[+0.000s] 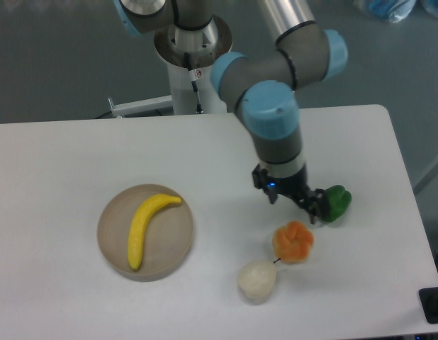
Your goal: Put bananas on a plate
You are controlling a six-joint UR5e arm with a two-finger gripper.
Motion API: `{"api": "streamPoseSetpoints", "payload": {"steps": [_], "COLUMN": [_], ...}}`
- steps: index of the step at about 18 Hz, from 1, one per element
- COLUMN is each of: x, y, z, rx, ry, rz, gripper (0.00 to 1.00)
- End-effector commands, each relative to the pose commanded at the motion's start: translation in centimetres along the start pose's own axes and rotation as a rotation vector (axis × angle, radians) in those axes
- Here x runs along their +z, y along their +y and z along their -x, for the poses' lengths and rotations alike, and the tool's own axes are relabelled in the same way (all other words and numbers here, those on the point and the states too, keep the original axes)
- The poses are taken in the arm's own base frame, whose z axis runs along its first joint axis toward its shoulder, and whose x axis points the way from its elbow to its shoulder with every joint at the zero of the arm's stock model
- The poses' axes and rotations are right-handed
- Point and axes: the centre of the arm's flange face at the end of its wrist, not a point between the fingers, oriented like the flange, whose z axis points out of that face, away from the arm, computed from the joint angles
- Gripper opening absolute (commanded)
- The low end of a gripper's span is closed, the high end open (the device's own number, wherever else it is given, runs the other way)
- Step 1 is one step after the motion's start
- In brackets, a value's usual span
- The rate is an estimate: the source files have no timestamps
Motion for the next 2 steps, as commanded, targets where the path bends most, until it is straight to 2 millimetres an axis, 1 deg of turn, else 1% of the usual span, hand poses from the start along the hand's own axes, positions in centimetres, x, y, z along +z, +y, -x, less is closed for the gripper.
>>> {"api": "streamPoseSetpoints", "payload": {"steps": [2], "x": [-0.25], "y": [-0.22], "z": [0.26], "rx": [0.0], "ry": [-0.008], "rz": [-0.009], "gripper": [1.0]}}
